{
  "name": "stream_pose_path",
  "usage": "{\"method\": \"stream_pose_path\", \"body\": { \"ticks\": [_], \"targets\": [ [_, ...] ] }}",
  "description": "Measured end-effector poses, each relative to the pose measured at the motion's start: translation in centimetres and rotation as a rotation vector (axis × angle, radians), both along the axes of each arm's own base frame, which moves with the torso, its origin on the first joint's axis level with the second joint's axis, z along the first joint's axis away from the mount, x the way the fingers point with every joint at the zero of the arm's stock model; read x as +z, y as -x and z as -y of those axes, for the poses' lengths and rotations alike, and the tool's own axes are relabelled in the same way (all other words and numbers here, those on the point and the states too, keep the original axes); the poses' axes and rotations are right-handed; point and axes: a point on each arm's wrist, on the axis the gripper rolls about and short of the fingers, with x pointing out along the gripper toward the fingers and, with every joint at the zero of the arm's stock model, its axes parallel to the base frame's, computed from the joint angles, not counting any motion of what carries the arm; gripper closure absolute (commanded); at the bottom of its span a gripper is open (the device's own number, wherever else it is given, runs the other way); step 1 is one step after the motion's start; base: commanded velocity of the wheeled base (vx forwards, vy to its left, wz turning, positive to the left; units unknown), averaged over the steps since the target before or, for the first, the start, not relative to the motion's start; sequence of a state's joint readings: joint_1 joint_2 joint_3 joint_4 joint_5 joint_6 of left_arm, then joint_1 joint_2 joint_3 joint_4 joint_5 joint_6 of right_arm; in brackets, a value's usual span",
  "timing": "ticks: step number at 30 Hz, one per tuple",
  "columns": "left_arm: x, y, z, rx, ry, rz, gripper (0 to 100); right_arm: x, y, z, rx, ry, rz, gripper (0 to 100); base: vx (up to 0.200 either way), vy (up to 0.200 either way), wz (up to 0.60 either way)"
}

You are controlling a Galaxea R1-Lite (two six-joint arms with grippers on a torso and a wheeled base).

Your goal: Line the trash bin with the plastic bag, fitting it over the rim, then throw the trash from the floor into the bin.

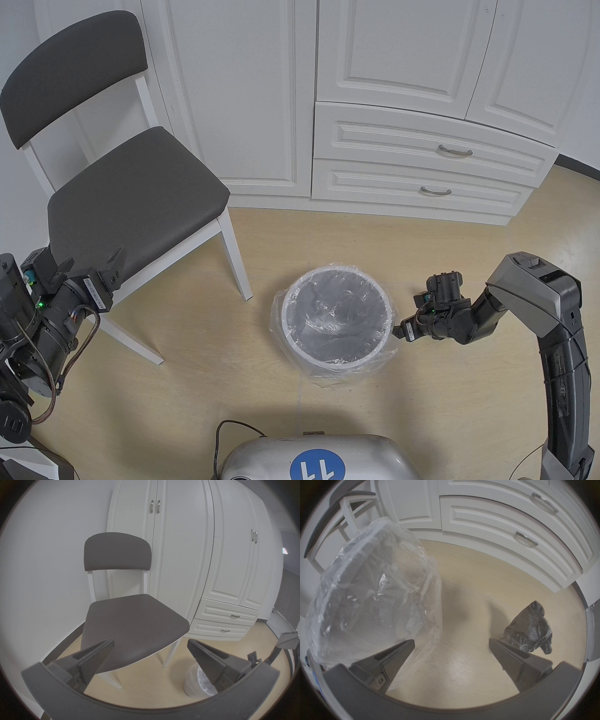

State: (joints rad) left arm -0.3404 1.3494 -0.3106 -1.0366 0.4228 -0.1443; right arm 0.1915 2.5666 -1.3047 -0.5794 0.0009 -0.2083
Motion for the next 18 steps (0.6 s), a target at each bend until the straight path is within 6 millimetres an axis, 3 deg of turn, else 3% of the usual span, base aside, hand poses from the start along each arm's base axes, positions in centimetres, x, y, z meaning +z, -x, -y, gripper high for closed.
{"method": "stream_pose_path", "body": {
  "ticks": [18],
  "targets": [
    [-0.3, 0.3, 1.6, -0.083, -0.005, -0.013, 0, -0.9, -2.2, -1.0, -0.103, -0.177, 0.037, 0, 0.0, 0.0, 0.0]
  ]
}}
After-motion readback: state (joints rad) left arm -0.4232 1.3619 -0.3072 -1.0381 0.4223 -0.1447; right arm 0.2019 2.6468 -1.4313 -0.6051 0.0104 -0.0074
